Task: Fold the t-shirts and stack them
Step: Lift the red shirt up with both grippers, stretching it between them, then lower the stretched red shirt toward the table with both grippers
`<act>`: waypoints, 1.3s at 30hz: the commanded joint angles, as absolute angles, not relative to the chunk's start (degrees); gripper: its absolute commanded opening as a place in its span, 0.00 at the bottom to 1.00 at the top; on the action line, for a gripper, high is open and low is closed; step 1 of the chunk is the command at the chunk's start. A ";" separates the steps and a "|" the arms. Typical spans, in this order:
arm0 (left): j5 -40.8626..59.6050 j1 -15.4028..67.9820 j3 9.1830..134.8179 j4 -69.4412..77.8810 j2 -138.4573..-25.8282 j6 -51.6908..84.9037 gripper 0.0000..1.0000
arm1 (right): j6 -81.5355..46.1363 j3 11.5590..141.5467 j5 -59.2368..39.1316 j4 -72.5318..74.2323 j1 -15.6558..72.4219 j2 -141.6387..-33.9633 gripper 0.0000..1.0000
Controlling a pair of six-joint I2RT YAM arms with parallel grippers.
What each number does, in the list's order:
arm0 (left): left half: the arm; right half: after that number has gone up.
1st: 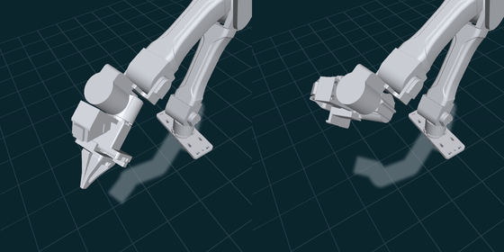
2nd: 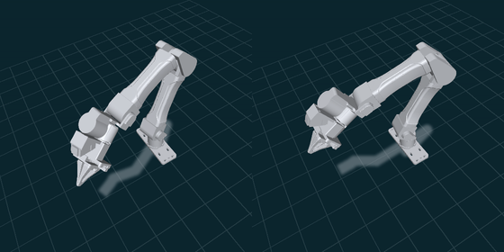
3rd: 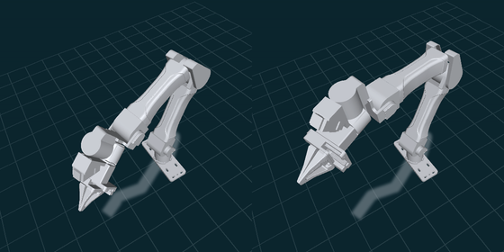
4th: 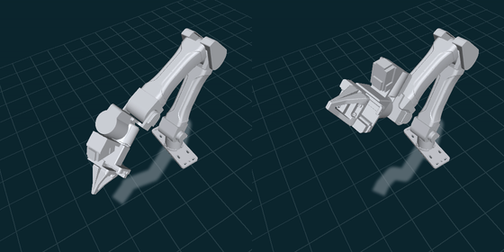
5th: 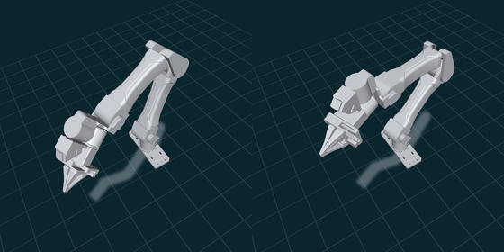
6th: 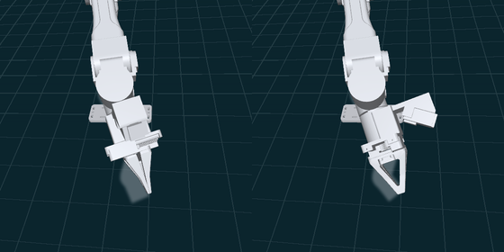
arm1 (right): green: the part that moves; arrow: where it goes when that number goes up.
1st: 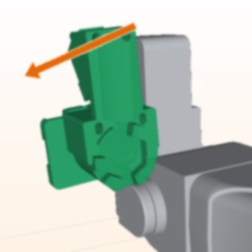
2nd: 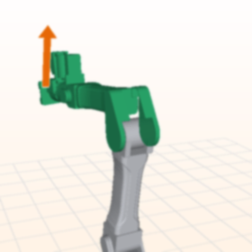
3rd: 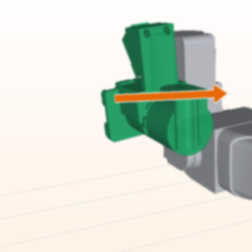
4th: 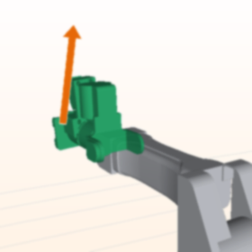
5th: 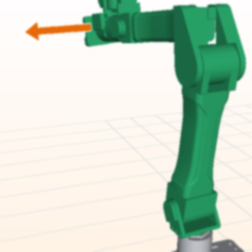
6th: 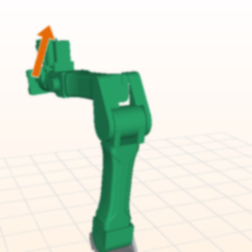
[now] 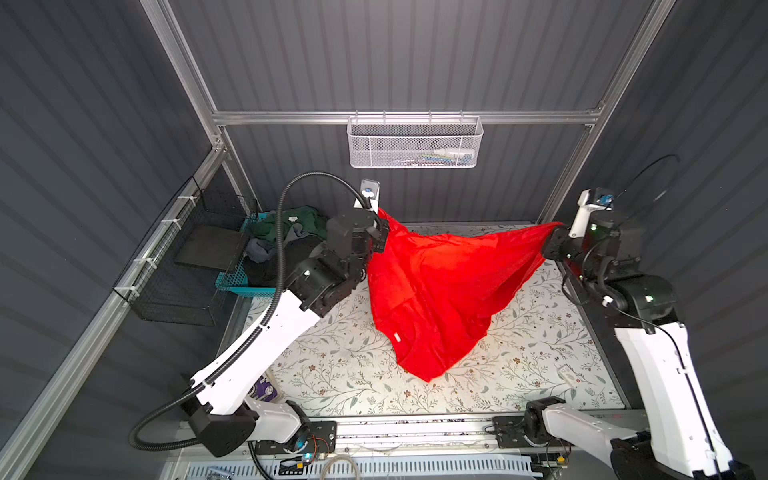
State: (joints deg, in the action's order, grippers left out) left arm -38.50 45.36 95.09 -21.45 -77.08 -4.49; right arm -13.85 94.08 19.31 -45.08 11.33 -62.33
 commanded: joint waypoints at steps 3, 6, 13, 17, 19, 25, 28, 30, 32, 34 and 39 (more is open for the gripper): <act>-37.53 45.64 104.23 -20.75 -73.66 -8.82 0.00 | -14.85 105.74 15.67 -50.20 11.16 -61.08 0.00; -36.83 47.80 111.80 -24.35 -74.86 -10.77 0.00 | -17.34 110.02 9.21 -50.81 11.16 -59.66 0.00; -34.63 48.73 125.30 -29.18 -78.36 -13.17 0.00 | -17.75 123.92 7.66 -57.60 11.16 -63.72 0.00; -34.73 48.74 133.47 -31.37 -81.84 -15.42 0.00 | -18.19 121.67 7.15 -56.91 11.16 -63.67 0.00; -35.15 48.73 135.78 -30.66 -83.38 -16.81 0.00 | -18.28 120.10 7.50 -56.39 11.16 -63.72 0.00; -36.98 48.73 137.90 -26.54 -85.89 -21.26 0.00 | -18.89 119.23 5.17 -55.49 11.16 -66.77 0.00; -37.48 48.74 139.85 -23.76 -86.66 -24.17 0.00 | -19.42 117.97 3.47 -54.41 11.16 -67.37 0.00; -38.03 48.69 143.08 -24.01 -88.27 -26.42 0.00 | -19.68 116.89 2.77 -53.72 11.16 -67.60 0.00; -39.21 48.70 142.58 -23.52 -88.74 -28.10 0.00 | -20.10 113.87 2.47 -52.18 11.16 -67.27 0.00; -41.33 48.74 136.38 -21.25 -87.38 -28.63 0.00 | -20.38 109.62 2.45 -49.28 11.16 -66.31 0.00; -45.02 45.95 108.71 -10.53 -80.23 -22.90 0.00 | -20.93 97.13 4.68 -42.65 11.07 -65.42 0.00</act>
